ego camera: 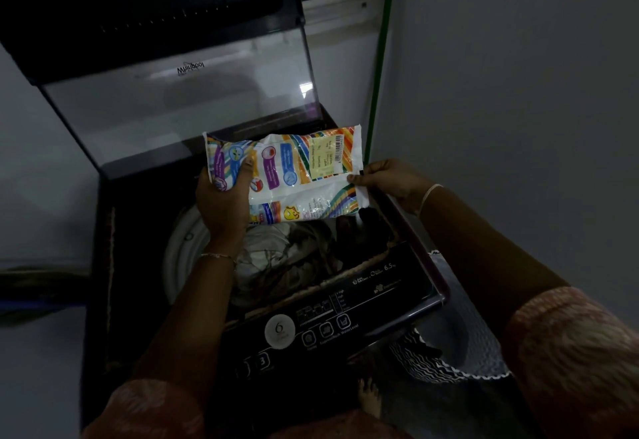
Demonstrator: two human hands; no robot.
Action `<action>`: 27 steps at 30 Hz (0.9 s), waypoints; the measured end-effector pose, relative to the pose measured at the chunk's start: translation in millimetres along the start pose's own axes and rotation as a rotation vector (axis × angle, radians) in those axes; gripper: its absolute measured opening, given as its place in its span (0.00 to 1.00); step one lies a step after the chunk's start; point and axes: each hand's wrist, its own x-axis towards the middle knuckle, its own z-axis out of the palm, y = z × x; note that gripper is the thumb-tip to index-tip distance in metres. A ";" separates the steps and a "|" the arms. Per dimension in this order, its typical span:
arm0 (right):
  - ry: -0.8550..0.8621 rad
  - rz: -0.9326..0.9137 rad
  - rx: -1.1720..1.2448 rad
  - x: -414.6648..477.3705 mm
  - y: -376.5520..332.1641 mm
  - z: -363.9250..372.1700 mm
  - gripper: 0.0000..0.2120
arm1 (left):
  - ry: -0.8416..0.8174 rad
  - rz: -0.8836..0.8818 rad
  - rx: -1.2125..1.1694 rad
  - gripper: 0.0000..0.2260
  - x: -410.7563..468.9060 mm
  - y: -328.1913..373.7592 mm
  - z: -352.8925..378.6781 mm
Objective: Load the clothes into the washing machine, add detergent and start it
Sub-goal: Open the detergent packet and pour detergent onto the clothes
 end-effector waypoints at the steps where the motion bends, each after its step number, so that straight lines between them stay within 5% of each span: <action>1: 0.005 -0.002 -0.013 0.4 -1.7 1.1 0.17 | 0.005 -0.013 -0.019 0.18 -0.3 0.4 -0.7; 14: 0.075 -0.044 -0.050 -4.3 -36.3 9.6 0.19 | 0.033 -0.385 -0.315 0.13 -3.5 -16.1 1.2; 18: 0.097 -0.033 -0.085 -5.6 -44.7 14.7 0.15 | 0.015 -0.533 -0.359 0.19 -5.4 -28.5 0.2; 23: 0.117 -0.028 -0.043 -10.5 -64.4 27.3 0.06 | -0.232 -0.705 -0.551 0.18 -17.8 -33.2 2.1; 27: 0.140 -0.067 -0.091 -16.1 -89.1 38.8 0.09 | -0.301 -0.766 -0.657 0.21 -23.6 -33.0 6.0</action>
